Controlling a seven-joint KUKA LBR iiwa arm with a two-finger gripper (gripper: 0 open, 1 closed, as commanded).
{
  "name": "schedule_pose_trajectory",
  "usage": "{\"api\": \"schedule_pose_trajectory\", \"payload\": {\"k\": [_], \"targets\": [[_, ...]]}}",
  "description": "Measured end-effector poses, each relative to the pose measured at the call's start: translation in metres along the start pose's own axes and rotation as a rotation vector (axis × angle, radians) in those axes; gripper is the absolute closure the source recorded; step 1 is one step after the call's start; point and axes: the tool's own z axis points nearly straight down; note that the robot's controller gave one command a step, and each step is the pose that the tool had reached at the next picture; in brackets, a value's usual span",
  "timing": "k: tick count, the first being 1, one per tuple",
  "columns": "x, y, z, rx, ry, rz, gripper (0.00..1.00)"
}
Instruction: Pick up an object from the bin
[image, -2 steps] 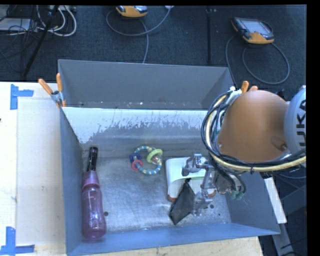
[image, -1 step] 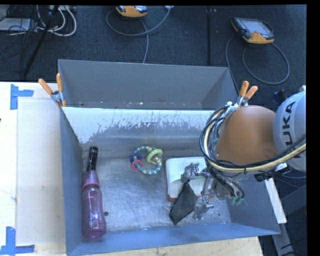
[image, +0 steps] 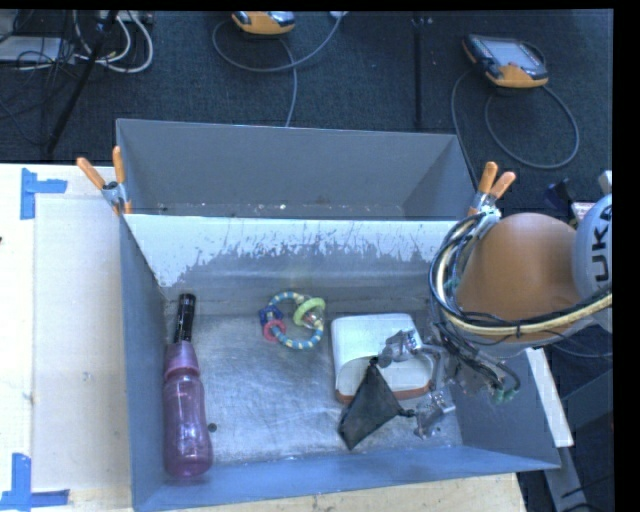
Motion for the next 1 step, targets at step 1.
{"api": "schedule_pose_trajectory", "payload": {"k": [1], "targets": [[-0.0084,0.0110,0.0437,-0.001,0.003,-0.043,0.00]]}}
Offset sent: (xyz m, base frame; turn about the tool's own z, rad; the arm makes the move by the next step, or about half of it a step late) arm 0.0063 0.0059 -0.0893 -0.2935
